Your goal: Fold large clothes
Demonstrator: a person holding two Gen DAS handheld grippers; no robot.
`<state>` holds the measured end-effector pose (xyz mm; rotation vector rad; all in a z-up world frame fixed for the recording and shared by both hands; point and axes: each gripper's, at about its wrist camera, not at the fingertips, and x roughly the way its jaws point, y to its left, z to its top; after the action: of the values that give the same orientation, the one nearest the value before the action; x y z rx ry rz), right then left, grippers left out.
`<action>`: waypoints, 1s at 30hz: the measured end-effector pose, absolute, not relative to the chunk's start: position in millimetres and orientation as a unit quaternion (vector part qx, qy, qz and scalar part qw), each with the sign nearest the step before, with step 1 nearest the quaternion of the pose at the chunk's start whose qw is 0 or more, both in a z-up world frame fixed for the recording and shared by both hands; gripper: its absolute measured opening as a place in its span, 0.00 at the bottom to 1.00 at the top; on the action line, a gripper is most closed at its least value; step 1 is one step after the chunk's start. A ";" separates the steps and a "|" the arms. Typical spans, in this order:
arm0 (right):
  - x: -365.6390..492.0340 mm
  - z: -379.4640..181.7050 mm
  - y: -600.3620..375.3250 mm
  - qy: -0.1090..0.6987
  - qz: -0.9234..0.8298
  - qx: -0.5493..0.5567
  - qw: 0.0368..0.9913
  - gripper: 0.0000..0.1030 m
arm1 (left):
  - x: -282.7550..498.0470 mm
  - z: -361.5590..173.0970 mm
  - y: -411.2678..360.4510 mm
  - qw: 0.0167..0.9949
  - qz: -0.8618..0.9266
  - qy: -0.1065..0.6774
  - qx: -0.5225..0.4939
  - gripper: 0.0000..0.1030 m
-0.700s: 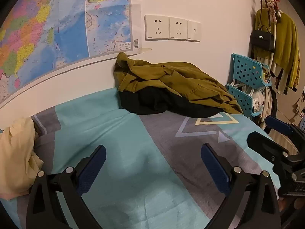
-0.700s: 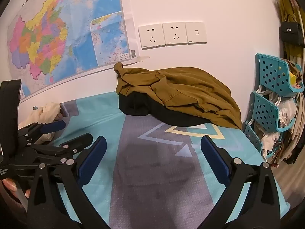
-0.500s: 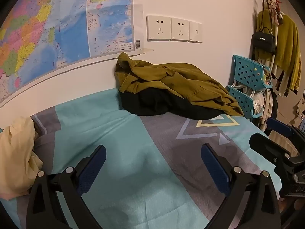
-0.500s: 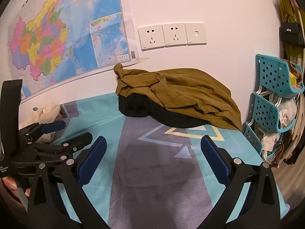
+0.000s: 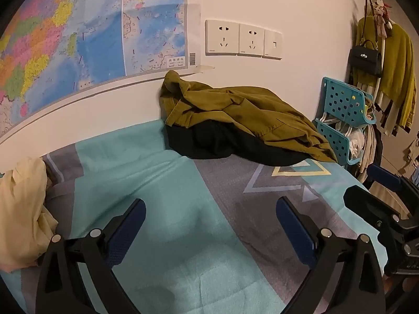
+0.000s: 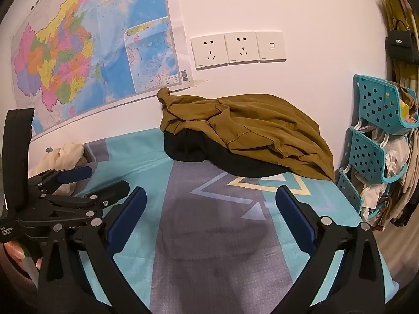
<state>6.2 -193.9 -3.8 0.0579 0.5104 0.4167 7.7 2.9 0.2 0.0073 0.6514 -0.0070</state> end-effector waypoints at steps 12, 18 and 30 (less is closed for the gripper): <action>8.9 -5.8 -191.0 0.251 0.204 0.021 0.946 0.95 | 5.2 -5.8 5.6 0.947 -0.004 0.320 0.000 0.93; 9.0 -6.5 -189.9 0.249 0.204 0.020 0.946 0.95 | 7.5 -3.2 5.9 0.947 -0.005 0.322 0.003 0.93; 16.8 -2.2 -184.4 0.251 0.211 0.008 0.945 0.95 | 17.2 -4.0 9.6 0.944 0.002 0.329 0.001 0.93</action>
<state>16.8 -184.4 -2.2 0.0156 0.5109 0.4296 17.2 9.6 -4.0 0.0013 0.6701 0.0031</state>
